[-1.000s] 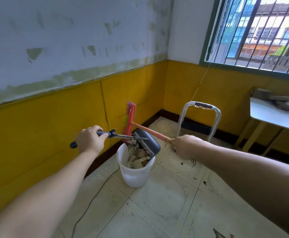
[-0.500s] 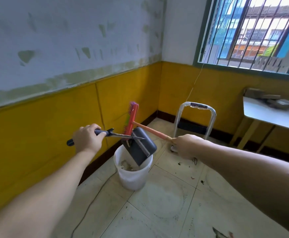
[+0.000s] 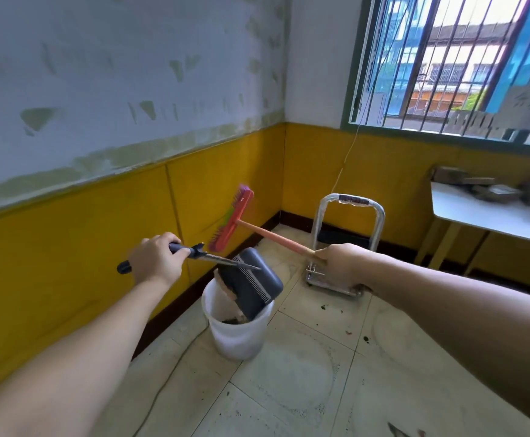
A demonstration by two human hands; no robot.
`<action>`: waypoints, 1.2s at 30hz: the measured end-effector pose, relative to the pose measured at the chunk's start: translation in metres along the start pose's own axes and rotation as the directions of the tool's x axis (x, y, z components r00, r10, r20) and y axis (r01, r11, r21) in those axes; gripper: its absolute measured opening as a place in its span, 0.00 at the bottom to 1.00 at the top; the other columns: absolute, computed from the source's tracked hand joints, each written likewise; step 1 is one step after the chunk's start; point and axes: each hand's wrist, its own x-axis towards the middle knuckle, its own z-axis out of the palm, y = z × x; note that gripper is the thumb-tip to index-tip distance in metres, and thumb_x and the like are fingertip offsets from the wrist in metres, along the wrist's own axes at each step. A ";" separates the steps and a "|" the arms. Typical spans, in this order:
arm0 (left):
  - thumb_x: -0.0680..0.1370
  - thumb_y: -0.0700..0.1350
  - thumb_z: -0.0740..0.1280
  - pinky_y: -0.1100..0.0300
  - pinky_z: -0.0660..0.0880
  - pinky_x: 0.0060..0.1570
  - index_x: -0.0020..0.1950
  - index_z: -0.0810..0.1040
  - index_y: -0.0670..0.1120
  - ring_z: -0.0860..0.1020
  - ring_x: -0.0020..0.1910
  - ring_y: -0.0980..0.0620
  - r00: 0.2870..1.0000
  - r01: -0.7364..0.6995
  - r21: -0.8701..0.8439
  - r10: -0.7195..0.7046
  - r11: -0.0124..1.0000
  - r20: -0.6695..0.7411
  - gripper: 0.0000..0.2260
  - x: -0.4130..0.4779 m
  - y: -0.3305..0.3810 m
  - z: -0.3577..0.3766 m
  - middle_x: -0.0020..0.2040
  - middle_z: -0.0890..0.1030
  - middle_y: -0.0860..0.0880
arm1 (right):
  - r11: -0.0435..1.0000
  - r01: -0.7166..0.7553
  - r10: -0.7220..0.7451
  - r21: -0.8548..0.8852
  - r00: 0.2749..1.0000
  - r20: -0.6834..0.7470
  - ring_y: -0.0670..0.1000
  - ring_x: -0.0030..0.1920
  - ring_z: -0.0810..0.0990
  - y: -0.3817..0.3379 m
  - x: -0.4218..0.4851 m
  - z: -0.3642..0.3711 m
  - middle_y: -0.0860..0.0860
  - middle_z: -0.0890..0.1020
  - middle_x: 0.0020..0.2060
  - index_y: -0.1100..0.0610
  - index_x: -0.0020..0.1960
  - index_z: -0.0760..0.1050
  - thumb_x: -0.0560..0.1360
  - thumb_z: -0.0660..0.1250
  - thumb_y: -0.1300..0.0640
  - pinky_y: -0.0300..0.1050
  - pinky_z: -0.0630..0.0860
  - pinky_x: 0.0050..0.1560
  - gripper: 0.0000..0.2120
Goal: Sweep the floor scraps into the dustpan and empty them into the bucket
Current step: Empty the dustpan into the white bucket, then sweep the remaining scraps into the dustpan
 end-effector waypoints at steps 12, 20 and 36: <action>0.73 0.47 0.73 0.52 0.72 0.39 0.48 0.82 0.41 0.77 0.44 0.39 0.993 -0.096 -0.042 0.093 0.994 -0.073 0.10 0.009 0.007 -0.022 0.43 0.83 0.41 | 0.999 -0.013 0.013 -0.029 1.000 -0.020 0.45 0.32 0.75 -0.009 -0.011 -0.001 0.48 0.78 0.39 0.54 0.63 0.74 0.75 0.64 0.60 0.35 0.71 0.30 0.17; 0.71 0.49 0.74 0.52 0.67 0.42 0.43 0.83 0.44 0.76 0.40 0.44 0.831 -0.555 0.013 0.555 0.832 -0.046 0.08 0.022 0.064 -0.048 0.36 0.82 0.46 | 0.995 -0.099 0.099 0.026 0.995 -0.012 0.46 0.32 0.75 -0.007 -0.026 -0.001 0.49 0.77 0.38 0.56 0.62 0.75 0.77 0.62 0.59 0.38 0.74 0.32 0.14; 0.78 0.52 0.66 0.57 0.63 0.62 0.54 0.79 0.52 0.73 0.55 0.51 0.198 -0.946 -0.167 0.902 0.279 0.384 0.08 -0.038 0.184 0.000 0.52 0.81 0.53 | 0.846 -0.497 0.499 0.194 0.866 0.045 0.46 0.33 0.78 0.090 -0.112 0.070 0.50 0.78 0.42 0.53 0.62 0.75 0.77 0.62 0.59 0.37 0.71 0.24 0.14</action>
